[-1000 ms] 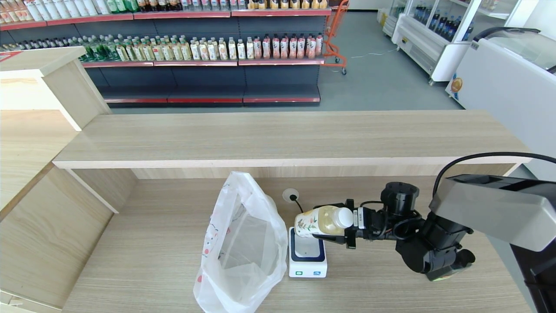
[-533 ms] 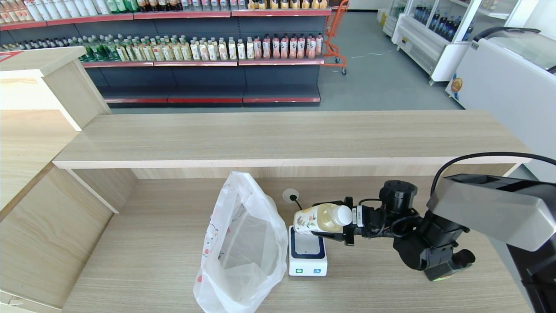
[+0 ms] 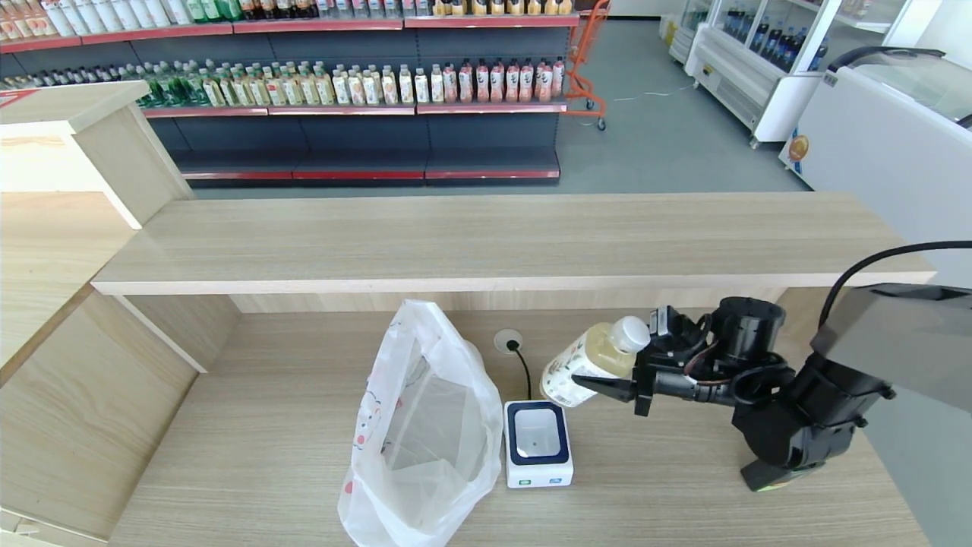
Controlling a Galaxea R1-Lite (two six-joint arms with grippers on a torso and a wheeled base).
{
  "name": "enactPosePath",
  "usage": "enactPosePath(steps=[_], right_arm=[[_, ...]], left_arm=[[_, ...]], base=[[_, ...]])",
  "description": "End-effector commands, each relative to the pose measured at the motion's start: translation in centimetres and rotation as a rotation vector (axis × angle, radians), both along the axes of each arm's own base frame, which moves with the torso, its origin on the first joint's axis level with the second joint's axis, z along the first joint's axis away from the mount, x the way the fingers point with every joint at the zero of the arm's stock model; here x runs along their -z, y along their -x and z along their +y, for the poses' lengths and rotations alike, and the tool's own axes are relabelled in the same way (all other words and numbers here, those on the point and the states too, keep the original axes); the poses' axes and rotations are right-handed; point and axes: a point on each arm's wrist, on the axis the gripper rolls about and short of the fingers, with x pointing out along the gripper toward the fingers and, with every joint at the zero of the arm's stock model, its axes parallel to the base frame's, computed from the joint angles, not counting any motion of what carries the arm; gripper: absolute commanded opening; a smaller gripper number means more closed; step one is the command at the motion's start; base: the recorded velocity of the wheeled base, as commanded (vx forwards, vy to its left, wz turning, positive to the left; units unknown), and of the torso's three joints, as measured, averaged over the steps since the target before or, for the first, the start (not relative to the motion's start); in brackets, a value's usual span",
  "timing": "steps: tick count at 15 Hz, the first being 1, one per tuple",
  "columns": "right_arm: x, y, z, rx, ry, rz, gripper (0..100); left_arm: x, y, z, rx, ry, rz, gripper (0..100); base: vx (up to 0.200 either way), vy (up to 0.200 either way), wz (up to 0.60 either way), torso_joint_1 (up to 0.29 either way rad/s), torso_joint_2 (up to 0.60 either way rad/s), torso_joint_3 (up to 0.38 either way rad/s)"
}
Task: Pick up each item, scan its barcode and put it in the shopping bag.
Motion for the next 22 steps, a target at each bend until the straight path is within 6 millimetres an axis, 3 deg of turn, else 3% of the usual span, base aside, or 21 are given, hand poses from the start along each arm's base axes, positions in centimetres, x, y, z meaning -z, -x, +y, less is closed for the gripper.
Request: enactPosePath(steps=[1, 3, 5, 8, 10, 15, 18, 22], right_arm=[[-5.9, 3.0, -2.6, 0.195, -0.131, 0.107, 0], [-7.6, 4.1, -2.5, 0.347, -0.239, 0.279, 0], [-8.4, 4.5, -1.8, 0.438, -0.225, 0.381, 0], [-8.1, 5.3, 1.4, 0.408, -0.202, 0.591, 0], [-7.4, 4.1, 4.1, 0.356, -0.232, 0.684, 0], [-5.3, 0.1, 10.1, 0.262, -0.209, 0.714, 0], [-3.7, 0.6, 13.5, 0.193, -0.145, 0.731, 0], [-0.7, 1.3, 14.7, 0.111, -0.008, 0.634, 0]], left_arm=[[0.0, 0.0, 0.0, 0.000, 0.000, -0.001, 100], [0.0, 0.0, 0.0, 0.000, 0.000, -0.001, 100], [0.0, 0.0, 0.0, 0.000, 0.000, -0.001, 100], [0.0, 0.0, 0.0, 0.000, 0.000, -0.001, 100], [0.0, 0.0, 0.0, 0.000, 0.000, -0.001, 100], [0.0, 0.0, 0.0, 0.000, 0.000, -0.001, 100], [0.0, 0.0, 0.0, 0.000, 0.000, -0.001, 100], [0.0, 0.0, 0.0, 0.000, 0.000, -0.001, 100]], base=[[0.000, 0.000, 0.00, 0.000, 0.00, 0.000], [0.000, 0.000, 0.00, 0.000, 0.00, 0.000], [0.000, 0.000, 0.00, 0.000, 0.00, 0.000], [0.000, 0.000, 0.00, 0.000, 0.00, 0.000], [0.000, 0.000, 0.00, 0.000, 0.00, 0.000], [0.000, 0.000, 0.00, 0.000, 0.00, 0.000], [0.000, 0.000, 0.00, 0.000, 0.00, 0.000], [0.000, 0.000, 0.00, 0.000, 0.00, 0.000]])
